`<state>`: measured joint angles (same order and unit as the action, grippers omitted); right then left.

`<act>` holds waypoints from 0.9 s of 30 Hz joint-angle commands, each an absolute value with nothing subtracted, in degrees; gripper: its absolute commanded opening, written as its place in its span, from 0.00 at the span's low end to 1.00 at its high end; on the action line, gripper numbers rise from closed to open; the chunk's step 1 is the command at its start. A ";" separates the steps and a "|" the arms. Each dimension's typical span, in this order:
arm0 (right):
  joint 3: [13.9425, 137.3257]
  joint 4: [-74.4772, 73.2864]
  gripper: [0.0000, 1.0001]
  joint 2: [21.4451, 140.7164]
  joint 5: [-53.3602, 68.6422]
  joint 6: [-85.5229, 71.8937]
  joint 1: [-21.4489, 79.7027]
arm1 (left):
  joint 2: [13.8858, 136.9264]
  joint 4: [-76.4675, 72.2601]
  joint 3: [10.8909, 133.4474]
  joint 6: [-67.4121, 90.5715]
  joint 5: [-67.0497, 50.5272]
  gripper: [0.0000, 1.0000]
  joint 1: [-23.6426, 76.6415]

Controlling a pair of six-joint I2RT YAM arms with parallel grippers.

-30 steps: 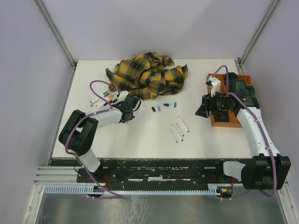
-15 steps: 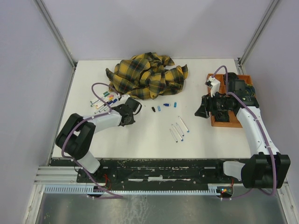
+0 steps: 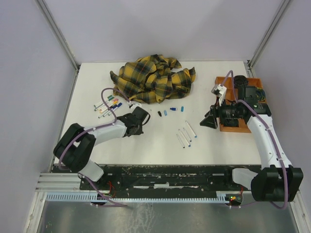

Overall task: Open the pen caps
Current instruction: Pick up the pen from the center of the board.

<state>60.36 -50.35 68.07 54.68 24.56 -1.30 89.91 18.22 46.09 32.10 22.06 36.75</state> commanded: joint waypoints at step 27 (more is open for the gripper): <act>49.77 -45.56 0.98 60.25 46.40 89.15 24.63 | 81.08 -10.99 40.22 25.81 -32.06 0.03 49.55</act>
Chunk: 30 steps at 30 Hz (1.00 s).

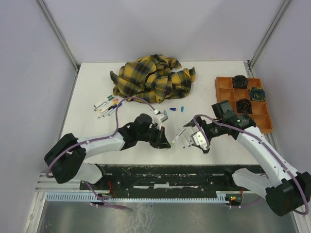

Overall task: Open the pen caps
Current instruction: Pick up the pen from the center of the board.

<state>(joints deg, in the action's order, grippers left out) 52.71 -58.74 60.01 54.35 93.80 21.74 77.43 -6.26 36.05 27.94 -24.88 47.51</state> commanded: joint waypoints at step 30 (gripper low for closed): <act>44.10 -41.46 0.00 60.98 31.57 87.94 37.16 | 74.03 -17.44 37.18 28.12 -22.82 0.55 53.08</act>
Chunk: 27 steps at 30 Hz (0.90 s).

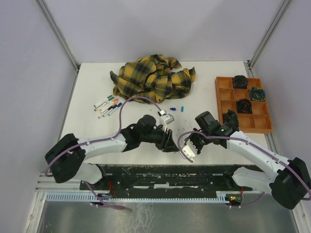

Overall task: Open the pen caps
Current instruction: Pick up the pen from the center of the board.

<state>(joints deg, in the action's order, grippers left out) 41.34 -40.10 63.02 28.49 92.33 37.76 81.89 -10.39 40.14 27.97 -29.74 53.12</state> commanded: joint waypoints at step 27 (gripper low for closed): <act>61.22 -54.70 0.00 64.01 72.19 41.39 15.77 | 56.71 -86.41 10.21 37.80 -7.64 0.92 52.91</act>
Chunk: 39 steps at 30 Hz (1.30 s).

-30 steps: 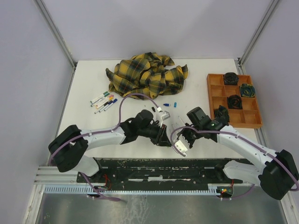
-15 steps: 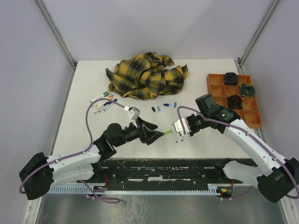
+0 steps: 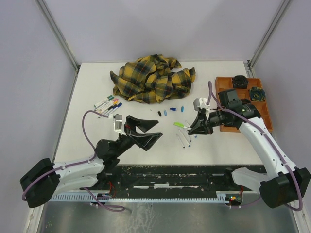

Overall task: Open the pen caps
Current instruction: Pick up the pen from the center of the board.

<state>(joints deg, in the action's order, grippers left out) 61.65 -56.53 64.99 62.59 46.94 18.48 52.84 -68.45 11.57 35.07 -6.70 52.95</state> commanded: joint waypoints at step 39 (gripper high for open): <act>52.35 -22.29 0.00 61.07 74.53 6.00 8.80 | 76.93 -95.08 20.16 43.22 -9.03 0.91 52.92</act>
<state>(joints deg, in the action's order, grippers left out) 53.45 -33.01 62.65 72.36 16.12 8.56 72.12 -84.90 15.90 40.32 -7.07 52.95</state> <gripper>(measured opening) 0.169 0.939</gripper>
